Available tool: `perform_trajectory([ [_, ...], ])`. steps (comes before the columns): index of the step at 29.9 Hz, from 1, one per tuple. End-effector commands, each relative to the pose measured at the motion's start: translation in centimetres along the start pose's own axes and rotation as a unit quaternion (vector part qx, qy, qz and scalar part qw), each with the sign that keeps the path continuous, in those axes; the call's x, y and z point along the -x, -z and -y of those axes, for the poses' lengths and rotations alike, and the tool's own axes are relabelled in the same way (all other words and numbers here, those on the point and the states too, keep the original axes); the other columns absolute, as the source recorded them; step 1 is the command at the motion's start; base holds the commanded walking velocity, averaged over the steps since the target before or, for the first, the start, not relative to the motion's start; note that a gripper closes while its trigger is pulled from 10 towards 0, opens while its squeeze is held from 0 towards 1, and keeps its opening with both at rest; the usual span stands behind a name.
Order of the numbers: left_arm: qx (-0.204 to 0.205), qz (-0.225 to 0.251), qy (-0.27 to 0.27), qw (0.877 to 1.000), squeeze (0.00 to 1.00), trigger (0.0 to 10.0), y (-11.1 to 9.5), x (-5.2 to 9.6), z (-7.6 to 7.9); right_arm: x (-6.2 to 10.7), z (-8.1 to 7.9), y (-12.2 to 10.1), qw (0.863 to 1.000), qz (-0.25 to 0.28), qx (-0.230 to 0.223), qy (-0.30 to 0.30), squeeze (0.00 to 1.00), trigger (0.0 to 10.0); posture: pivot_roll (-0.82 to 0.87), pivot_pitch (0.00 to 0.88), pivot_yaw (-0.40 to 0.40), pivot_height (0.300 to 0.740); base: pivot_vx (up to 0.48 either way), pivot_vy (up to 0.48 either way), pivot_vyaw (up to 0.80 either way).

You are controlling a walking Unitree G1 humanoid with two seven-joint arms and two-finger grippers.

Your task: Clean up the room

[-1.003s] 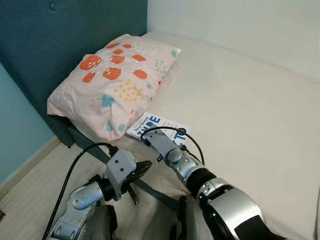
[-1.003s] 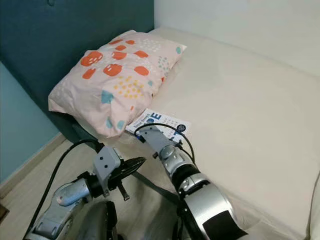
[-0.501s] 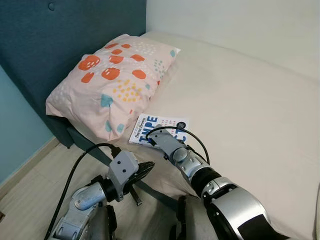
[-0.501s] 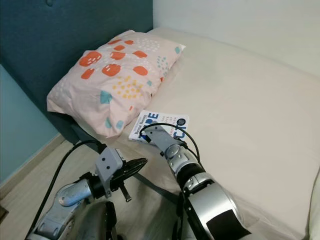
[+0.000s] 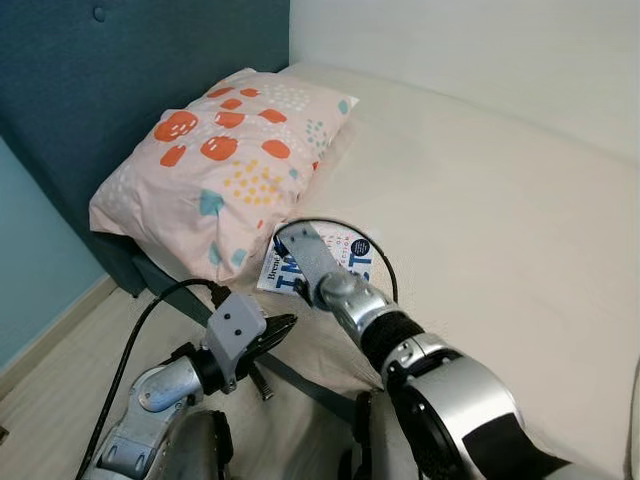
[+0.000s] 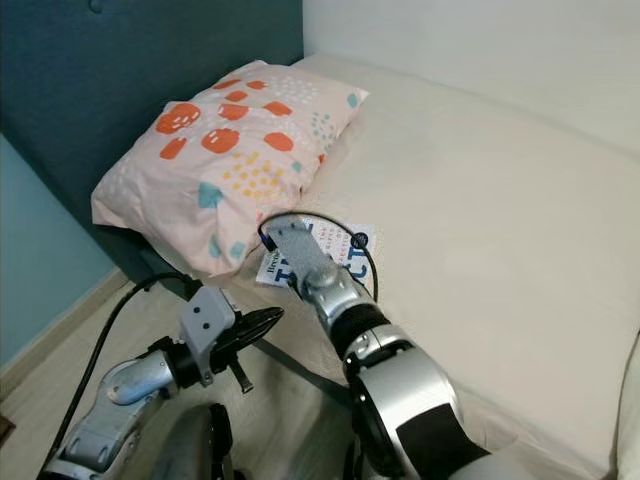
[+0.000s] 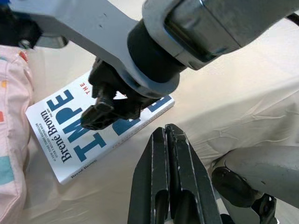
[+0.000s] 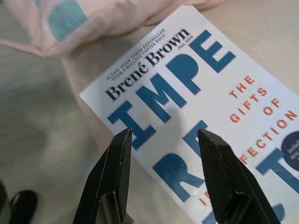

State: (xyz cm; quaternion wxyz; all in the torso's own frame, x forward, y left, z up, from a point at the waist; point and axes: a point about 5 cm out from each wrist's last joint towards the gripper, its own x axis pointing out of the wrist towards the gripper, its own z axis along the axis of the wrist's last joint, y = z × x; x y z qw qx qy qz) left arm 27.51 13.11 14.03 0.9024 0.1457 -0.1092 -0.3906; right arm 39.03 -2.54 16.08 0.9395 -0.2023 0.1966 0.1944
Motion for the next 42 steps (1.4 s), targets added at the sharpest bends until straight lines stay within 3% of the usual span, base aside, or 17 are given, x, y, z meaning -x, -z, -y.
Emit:
perform_trajectory([
  [1,0.002,-0.002,0.001,1.0,0.0,10.0,0.1,0.1,0.2,0.0,0.7,0.2,1.0,0.001,-0.009,0.01,0.0,10.0,0.04,0.282,-0.087,0.587,0.0,0.0,0.0],
  [3,0.01,0.006,-0.002,1.0,0.0,10.0,-0.2,-0.1,0.5,0.1,1.6,0.3,0.999,0.014,-0.005,0.029,0.0,10.0,0.04,0.283,-0.087,0.587,0.0,0.0,0.0],
  [5,0.033,0.025,0.0,0.999,0.0,10.0,-0.9,-0.6,1.5,0.3,4.1,1.7,0.996,0.033,-0.043,0.07,0.0,10.0,0.04,0.29,-0.088,0.587,0.0,0.0,0.0],
  [6,0.033,0.025,0.0,0.999,0.0,10.0,-0.9,-0.6,1.5,0.3,4.1,1.7,0.996,0.033,-0.043,0.07,0.0,10.0,0.04,0.29,-0.088,0.587,0.0,0.0,0.0],
  [7,0.045,0.035,0.001,0.998,0.0,10.0,-1.2,-0.9,2.2,0.5,5.5,2.9,0.993,0.036,-0.064,0.09,0.0,10.0,0.04,0.29,-0.088,0.587,0.0,0.0,0.0],
  [9,0.045,0.035,0.001,0.998,0.0,10.0,-1.2,-0.9,2.2,0.5,5.5,2.9,0.993,0.036,-0.064,0.09,0.0,10.0,0.04,0.29,-0.088,0.587,0.0,0.0,0.0],
  [10,0.052,0.043,0.004,0.998,0.0,10.0,-1.6,-1.1,2.7,0.7,6.6,4.1,0.99,0.035,-0.083,0.108,0.0,10.0,0.04,0.297,-0.087,0.587,0.0,0.0,0.0],
  [11,0.058,0.05,0.004,0.997,0.0,10.0,-1.8,-1.4,3.2,1.1,8.0,5.4,0.985,0.037,-0.105,0.129,0.0,0.0,0.04,0.301,-0.083,0.587,0.0,0.0,0.0],
  [17,0.066,0.057,0.003,0.996,0.0,10.0,-2.0,-1.8,3.9,1.9,10.1,8.8,0.976,0.016,-0.137,0.171,0.0,0.0,0.04,0.308,-0.073,0.587,0.0,0.0,0.0],
  [21,0.064,0.054,0.008,0.996,0.0,10.0,-2.0,-1.8,4.0,2.1,10.0,10.8,0.974,-0.014,-0.146,0.171,0.0,0.0,0.05,0.309,-0.069,0.587,0.0,0.0,0.0],
  [30,0.055,0.041,0.011,0.998,0.0,10.0,-1.9,-1.4,3.5,1.9,8.1,12.9,0.979,-0.046,-0.149,0.127,0.0,0.0,0.06,0.302,-0.065,0.587,0.0,0.0,0.0],
  [42,0.047,0.035,0.013,0.998,0.0,10.0,-1.7,-1.2,3.4,1.3,5.7,12.4,0.988,-0.021,-0.136,0.062,0.0,0.0,0.05,0.297,-0.065,0.587,0.0,0.0,0.0],
])
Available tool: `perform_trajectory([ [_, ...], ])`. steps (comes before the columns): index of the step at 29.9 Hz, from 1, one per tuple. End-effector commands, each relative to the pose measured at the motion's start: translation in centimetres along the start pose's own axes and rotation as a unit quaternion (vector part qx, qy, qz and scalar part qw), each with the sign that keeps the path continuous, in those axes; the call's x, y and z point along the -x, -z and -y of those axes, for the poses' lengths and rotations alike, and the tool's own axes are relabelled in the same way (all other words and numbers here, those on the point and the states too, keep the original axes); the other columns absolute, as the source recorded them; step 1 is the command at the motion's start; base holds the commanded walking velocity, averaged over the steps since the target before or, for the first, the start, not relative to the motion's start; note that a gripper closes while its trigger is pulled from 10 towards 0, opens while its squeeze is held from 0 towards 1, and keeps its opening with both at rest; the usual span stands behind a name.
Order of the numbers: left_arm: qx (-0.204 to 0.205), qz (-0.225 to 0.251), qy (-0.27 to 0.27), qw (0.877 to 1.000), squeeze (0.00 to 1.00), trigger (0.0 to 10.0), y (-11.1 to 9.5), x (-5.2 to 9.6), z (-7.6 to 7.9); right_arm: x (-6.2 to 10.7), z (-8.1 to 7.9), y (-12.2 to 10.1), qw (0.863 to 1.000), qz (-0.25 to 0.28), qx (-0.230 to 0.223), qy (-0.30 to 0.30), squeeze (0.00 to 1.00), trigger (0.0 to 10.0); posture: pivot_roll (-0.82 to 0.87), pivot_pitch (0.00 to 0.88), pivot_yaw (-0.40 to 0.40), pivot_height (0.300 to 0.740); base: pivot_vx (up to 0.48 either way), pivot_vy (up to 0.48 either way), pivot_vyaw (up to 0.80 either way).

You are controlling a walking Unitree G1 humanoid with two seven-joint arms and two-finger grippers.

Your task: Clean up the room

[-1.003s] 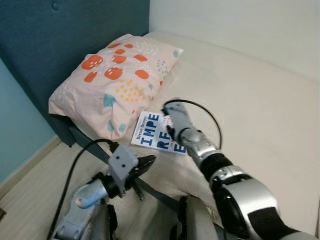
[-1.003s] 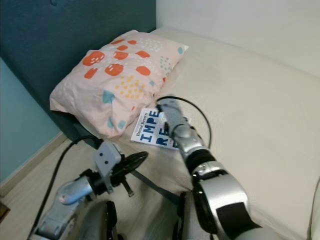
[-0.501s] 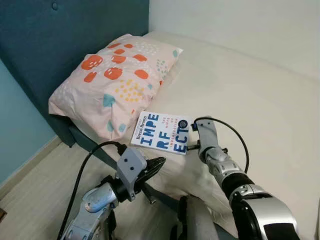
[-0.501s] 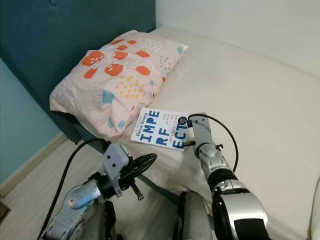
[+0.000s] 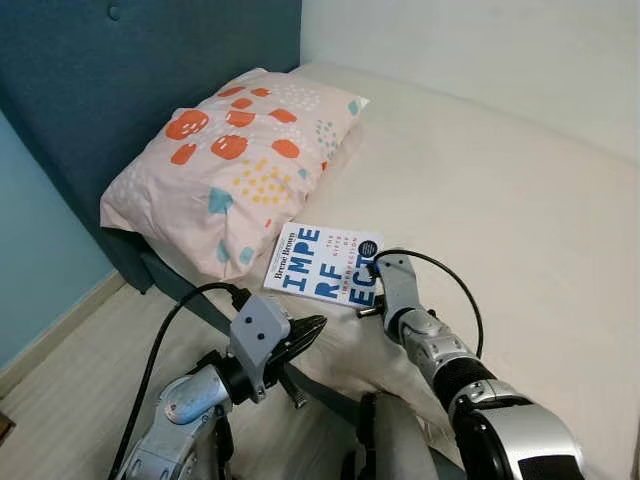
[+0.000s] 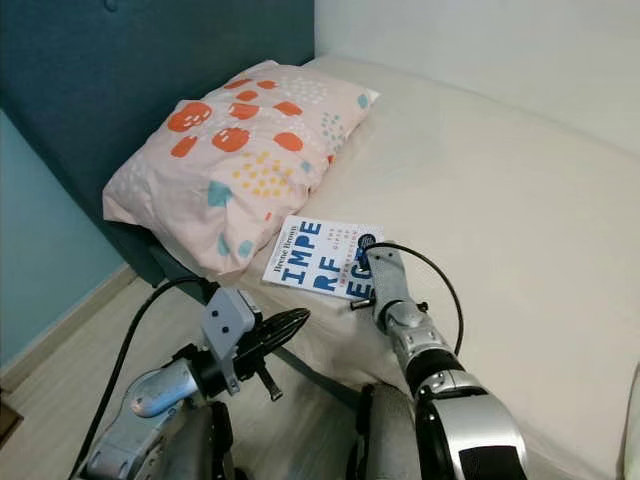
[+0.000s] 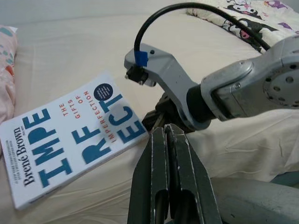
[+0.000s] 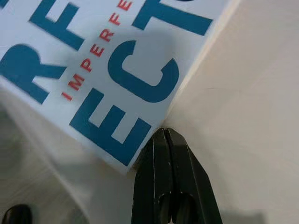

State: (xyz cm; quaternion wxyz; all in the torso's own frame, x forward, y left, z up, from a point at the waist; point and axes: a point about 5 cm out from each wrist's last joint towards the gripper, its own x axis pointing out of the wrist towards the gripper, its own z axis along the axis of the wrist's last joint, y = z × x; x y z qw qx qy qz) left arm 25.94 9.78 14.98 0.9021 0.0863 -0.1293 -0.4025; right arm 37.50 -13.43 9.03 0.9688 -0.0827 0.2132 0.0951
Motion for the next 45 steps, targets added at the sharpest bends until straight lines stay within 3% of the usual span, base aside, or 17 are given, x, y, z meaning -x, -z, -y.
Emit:
perform_trajectory([
  [1,-0.001,-0.01,0.013,1.0,0.0,10.0,0.3,0.3,0.5,0.1,-1.6,1.4,0.999,-0.011,0.018,-0.039,0.0,0.0,0.05,0.299,-0.067,0.587,0.0,0.0,0.0],
  [7,-0.003,-0.012,0.014,1.0,0.0,10.0,0.3,0.3,0.5,0.1,-3.6,2.2,0.996,-0.011,0.039,-0.08,0.0,0.3,0.05,0.296,-0.069,0.587,0.0,0.0,0.0],
  [11,-0.004,-0.012,0.015,1.0,0.0,10.0,0.3,0.3,0.4,0.2,-4.3,2.6,0.995,-0.011,0.043,-0.089,0.0,1.4,0.05,0.292,-0.07,0.587,0.0,0.0,0.0],
  [14,-0.006,-0.011,0.016,1.0,0.0,10.0,0.3,0.3,0.4,0.4,-4.6,3.0,0.995,-0.008,0.043,-0.088,0.0,3.8,0.05,0.281,-0.07,0.587,0.0,0.0,0.0],
  [16,-0.006,-0.011,0.016,1.0,0.0,10.0,0.3,0.3,0.4,0.4,-4.5,3.1,0.996,-0.008,0.041,-0.085,0.0,4.2,0.05,0.281,-0.07,0.587,0.0,0.0,0.0],
  [17,-0.006,-0.01,0.016,1.0,0.0,10.0,0.3,0.3,0.4,0.5,-4.3,3.3,0.996,-0.008,0.041,-0.079,0.0,6.2,0.05,0.276,-0.072,0.587,0.0,0.0,0.0],
  [18,-0.006,-0.01,0.016,1.0,0.0,10.0,0.3,0.3,0.4,0.5,-4.3,3.3,0.996,-0.008,0.041,-0.079,0.0,6.2,0.05,0.276,-0.072,0.587,0.0,0.0,0.0],
  [19,-0.006,-0.009,0.016,1.0,0.0,10.0,0.3,0.3,0.5,0.6,-4.1,3.4,0.996,-0.007,0.039,-0.074,0.0,8.3,0.05,0.276,-0.072,0.587,0.0,0.0,0.0],
  [20,-0.006,-0.009,0.016,1.0,0.0,10.0,0.3,0.3,0.6,0.7,-3.7,3.6,0.997,-0.007,0.033,-0.067,0.0,8.3,0.05,0.27,-0.072,0.587,0.0,0.0,0.0],
  [21,-0.004,-0.008,0.016,1.0,0.0,10.0,0.3,0.3,0.7,0.9,-3.3,3.9,0.998,-0.007,0.026,-0.056,0.0,9.8,0.04,0.264,-0.071,0.587,0.0,0.0,0.0],
  [31,0.013,-0.035,-0.043,0.998,0.0,10.0,1.5,0.9,0.9,3.4,0.6,4.9,0.999,0.024,0.012,0.041,0.0,10.0,0.03,0.221,-0.051,0.587,0.0,0.0,0.0],
  [36,0.037,-0.08,-0.164,0.983,0.0,10.0,3.6,2.7,-0.2,6.0,2.2,4.1,0.992,0.077,-0.002,0.1,0.0,10.0,0.01,0.182,-0.035,0.587,0.0,0.0,0.0],
  [38,0.037,-0.08,-0.164,0.983,0.0,10.0,3.6,2.7,-0.2,6.0,2.2,4.1,0.992,0.077,-0.002,0.1,0.0,10.0,0.01,0.182,-0.035,0.587,0.0,0.0,0.0],
  [39,0.05,-0.093,-0.209,0.972,0.0,10.0,4.3,3.4,-0.6,7.0,2.5,3.5,0.987,0.111,-0.005,0.118,0.0,10.0,0.01,0.172,-0.03,0.587,0.0,0.0,0.0],
  [42,0.05,-0.093,-0.209,0.972,0.0,10.0,4.3,3.4,-0.6,7.0,2.5,3.5,0.987,0.111,-0.005,0.118,0.0,10.0,0.01,0.172,-0.03,0.587,0.0,0.0,0.0],
  [44,0.114,-0.127,-0.323,0.931,0.0,10.0,6.6,4.9,-1.9,7.6,2.9,3.2,0.979,0.167,-0.005,0.121,0.0,10.0,0.0,0.147,-0.015,0.587,0.0,0.0,0.0],
  [45,0.114,-0.127,-0.323,0.931,0.0,10.0,6.6,4.9,-1.9,7.6,2.9,3.2,0.979,0.167,-0.005,0.121,0.0,10.0,0.0,0.147,-0.015,0.587,0.0,0.0,0.0],
])
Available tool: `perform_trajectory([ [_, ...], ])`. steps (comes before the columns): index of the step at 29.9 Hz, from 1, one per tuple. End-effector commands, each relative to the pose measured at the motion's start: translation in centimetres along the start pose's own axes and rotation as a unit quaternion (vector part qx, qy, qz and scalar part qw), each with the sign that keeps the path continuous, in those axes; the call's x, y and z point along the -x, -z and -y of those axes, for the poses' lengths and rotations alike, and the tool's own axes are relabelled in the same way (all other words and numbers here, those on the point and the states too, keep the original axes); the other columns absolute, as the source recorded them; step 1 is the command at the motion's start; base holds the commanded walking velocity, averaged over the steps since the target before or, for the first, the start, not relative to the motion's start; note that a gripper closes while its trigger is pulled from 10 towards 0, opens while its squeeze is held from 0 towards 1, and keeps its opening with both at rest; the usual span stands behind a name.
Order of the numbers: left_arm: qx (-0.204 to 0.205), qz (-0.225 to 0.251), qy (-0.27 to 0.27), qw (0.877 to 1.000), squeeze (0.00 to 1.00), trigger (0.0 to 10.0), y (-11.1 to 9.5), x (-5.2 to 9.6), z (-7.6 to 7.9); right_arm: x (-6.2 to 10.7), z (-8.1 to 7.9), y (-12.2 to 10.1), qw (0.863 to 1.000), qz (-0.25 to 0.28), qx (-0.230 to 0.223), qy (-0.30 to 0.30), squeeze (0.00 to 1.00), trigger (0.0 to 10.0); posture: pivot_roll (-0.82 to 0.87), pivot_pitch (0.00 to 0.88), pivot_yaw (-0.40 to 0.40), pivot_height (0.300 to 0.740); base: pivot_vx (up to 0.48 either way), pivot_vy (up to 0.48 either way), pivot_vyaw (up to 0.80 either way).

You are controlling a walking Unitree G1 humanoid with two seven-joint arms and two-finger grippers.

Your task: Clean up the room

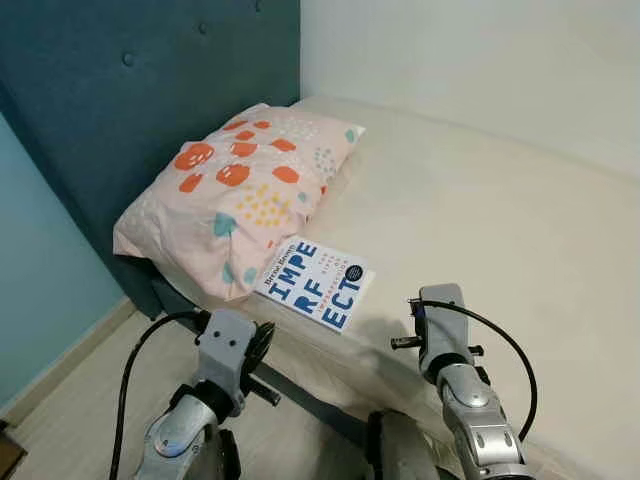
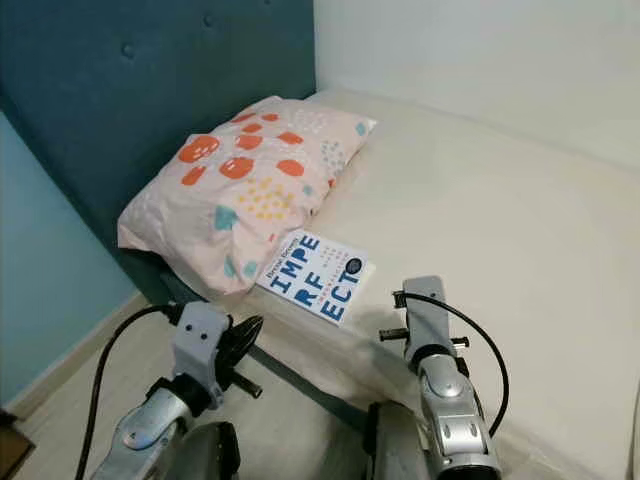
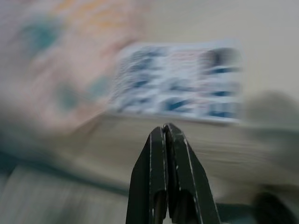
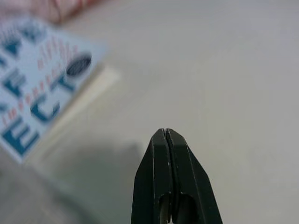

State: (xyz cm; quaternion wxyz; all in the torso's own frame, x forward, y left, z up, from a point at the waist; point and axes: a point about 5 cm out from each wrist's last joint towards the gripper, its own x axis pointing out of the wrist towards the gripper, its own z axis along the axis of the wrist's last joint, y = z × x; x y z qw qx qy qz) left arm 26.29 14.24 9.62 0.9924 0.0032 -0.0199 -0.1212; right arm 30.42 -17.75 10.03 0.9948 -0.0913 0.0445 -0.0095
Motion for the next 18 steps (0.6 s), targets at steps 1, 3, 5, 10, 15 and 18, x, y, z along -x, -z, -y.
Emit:
perform_trajectory([
  [1,0.033,-0.054,-0.075,0.995,0.0,10.0,2.2,0.4,-1.4,0.4,-0.2,0.9,1.0,-0.003,-0.002,-0.022,0.0,10.0,0.0,0.135,-0.01,0.587,0.0,0.0,0.0],
  [3,0.033,-0.054,-0.075,0.995,0.0,10.0,2.2,0.4,-1.4,0.4,-0.2,0.9,1.0,-0.003,-0.002,-0.022,0.0,10.0,0.0,0.135,-0.01,0.587,0.0,0.0,0.0],
  [5,0.038,-0.073,-0.095,0.992,0.0,10.0,2.9,0.3,-1.6,0.5,-0.8,1.7,0.998,-0.02,-0.013,-0.055,0.0,10.0,0.0,0.122,-0.004,0.587,0.0,0.0,0.0],
  [10,0.02,-0.094,-0.12,0.988,0.0,10.0,4.3,0.2,-1.6,1.6,-2.5,3.2,0.993,-0.006,0.063,-0.099,0.0,10.0,0.02,0.091,0.002,0.587,0.0,0.0,0.0],
  [15,0.025,-0.064,-0.148,0.987,0.0,10.0,3.7,-0.3,-2.1,2.7,-3.4,4.0,0.991,-0.005,0.023,-0.135,0.0,10.0,0.02,0.066,0.002,0.587,0.0,0.0,0.0],
  [18,0.023,-0.048,-0.149,0.987,0.0,10.0,3.2,-0.7,-2.1,3.2,-3.9,4.2,0.988,-0.006,0.002,-0.156,0.0,10.0,0.02,0.056,0.001,0.587,0.0,0.0,0.0],
])
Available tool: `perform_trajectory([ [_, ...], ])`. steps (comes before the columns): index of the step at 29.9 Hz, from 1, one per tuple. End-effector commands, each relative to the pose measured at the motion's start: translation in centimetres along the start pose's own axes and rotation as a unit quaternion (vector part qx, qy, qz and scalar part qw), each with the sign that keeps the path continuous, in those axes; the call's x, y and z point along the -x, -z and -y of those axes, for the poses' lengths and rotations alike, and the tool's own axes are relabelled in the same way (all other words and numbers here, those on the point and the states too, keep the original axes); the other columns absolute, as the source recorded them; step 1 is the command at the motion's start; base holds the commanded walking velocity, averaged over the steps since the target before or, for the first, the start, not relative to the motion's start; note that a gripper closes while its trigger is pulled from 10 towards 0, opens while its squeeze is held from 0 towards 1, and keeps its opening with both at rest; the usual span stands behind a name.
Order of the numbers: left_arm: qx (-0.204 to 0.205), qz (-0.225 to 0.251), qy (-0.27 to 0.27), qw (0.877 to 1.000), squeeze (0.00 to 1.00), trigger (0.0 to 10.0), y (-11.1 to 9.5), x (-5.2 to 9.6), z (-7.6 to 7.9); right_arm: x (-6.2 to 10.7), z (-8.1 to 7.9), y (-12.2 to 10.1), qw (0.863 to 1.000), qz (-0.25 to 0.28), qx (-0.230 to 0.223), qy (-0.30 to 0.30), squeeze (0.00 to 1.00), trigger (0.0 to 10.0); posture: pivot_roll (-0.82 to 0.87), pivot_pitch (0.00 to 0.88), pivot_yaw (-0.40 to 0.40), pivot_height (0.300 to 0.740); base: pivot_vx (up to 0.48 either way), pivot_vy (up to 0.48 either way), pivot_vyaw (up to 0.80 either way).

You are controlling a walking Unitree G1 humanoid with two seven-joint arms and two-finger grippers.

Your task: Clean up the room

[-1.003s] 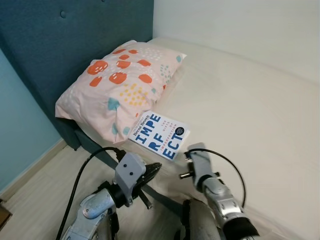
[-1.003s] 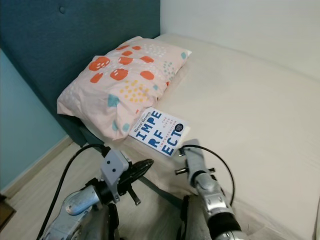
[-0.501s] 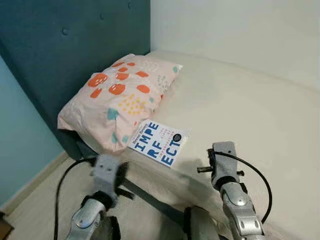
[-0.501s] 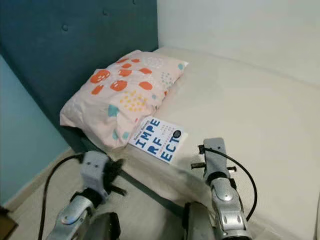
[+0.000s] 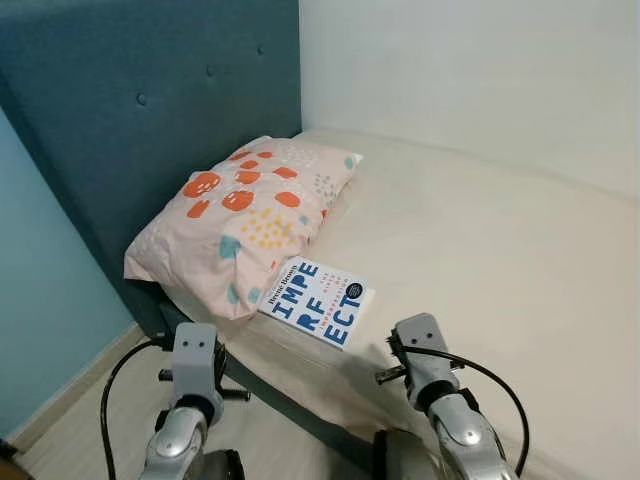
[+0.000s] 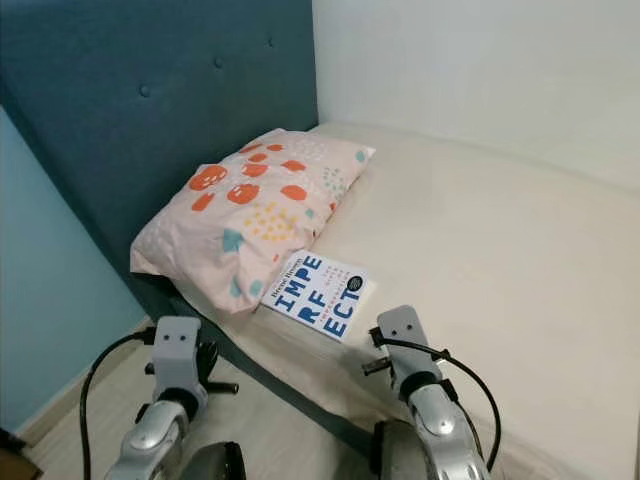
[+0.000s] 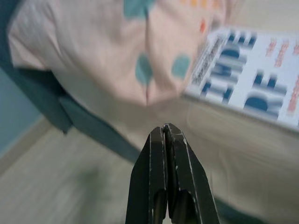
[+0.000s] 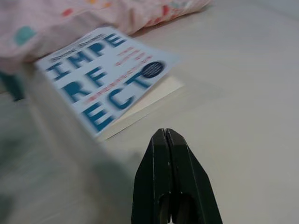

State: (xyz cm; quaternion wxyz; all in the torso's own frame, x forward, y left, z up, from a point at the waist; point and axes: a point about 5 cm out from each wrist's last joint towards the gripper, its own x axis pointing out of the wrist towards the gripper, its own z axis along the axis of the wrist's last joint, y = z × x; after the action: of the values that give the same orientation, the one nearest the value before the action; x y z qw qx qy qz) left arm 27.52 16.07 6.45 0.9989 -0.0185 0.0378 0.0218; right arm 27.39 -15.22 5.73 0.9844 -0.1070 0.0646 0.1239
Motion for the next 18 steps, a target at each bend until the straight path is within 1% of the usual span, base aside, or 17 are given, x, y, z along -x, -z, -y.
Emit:
perform_trajectory([
  [1,-0.001,0.008,-0.006,1.0,0.0,10.0,0.0,-0.1,-0.1,0.3,-0.8,0.2,1.0,0.005,-0.02,-0.023,0.0,10.0,0.02,0.056,0.001,0.587,0.0,0.0,0.0],
  [2,-0.001,0.008,-0.006,1.0,0.0,10.0,0.0,-0.1,-0.1,0.3,-0.8,0.2,1.0,0.005,-0.02,-0.023,0.0,10.0,0.02,0.056,0.001,0.587,0.0,0.0,0.0],
  [3,-0.001,0.019,-0.005,1.0,0.0,10.0,-0.5,-0.5,0.1,0.7,-1.3,0.3,0.999,0.007,-0.035,-0.036,0.0,10.0,0.01,0.049,0.0,0.587,0.0,0.0,0.0],
  [4,0.003,0.021,-0.004,1.0,0.0,10.0,-0.7,-0.8,0.3,1.0,-1.6,0.5,0.998,0.011,-0.041,-0.038,0.0,10.0,0.01,0.042,0.005,0.587,0.0,0.0,0.0],
  [6,0.006,0.019,-0.004,1.0,0.0,10.0,-0.8,-1.0,0.3,1.3,-1.7,0.6,0.999,0.016,-0.046,-0.021,0.0,10.0,0.01,0.036,0.009,0.587,0.0,0.0,0.0],
  [8,0.006,0.019,-0.004,1.0,0.0,10.0,-0.8,-1.0,0.3,1.3,-1.7,0.6,0.999,0.016,-0.046,-0.021,0.0,10.0,0.01,0.036,0.009,0.587,0.0,0.0,0.0],
  [11,-0.005,0.008,-0.004,1.0,0.0,10.0,-0.2,-0.9,0.3,1.4,-1.9,1.0,0.999,0.01,-0.043,-0.008,0.0,10.0,0.0,0.03,0.013,0.587,0.0,0.0,0.0],
  [13,-0.002,0.013,-0.003,1.0,0.0,10.0,-0.1,-0.8,0.3,1.5,-1.7,1.2,0.998,0.012,-0.055,0.003,0.0,10.0,0.0,0.025,0.013,0.587,0.0,0.0,0.0],
  [16,0.001,0.016,-0.002,1.0,0.0,10.0,-0.1,-0.7,0.4,1.6,-1.7,1.3,0.998,0.014,-0.059,0.006,0.0,10.0,0.0,0.024,0.012,0.587,0.0,0.0,0.0],
  [18,-0.002,0.021,0.002,1.0,0.0,10.0,-0.1,-0.6,0.4,1.5,-1.4,1.3,0.998,0.013,-0.058,0.013,0.0,10.0,0.0,0.021,0.011,0.597,0.0,0.0,0.0],
])
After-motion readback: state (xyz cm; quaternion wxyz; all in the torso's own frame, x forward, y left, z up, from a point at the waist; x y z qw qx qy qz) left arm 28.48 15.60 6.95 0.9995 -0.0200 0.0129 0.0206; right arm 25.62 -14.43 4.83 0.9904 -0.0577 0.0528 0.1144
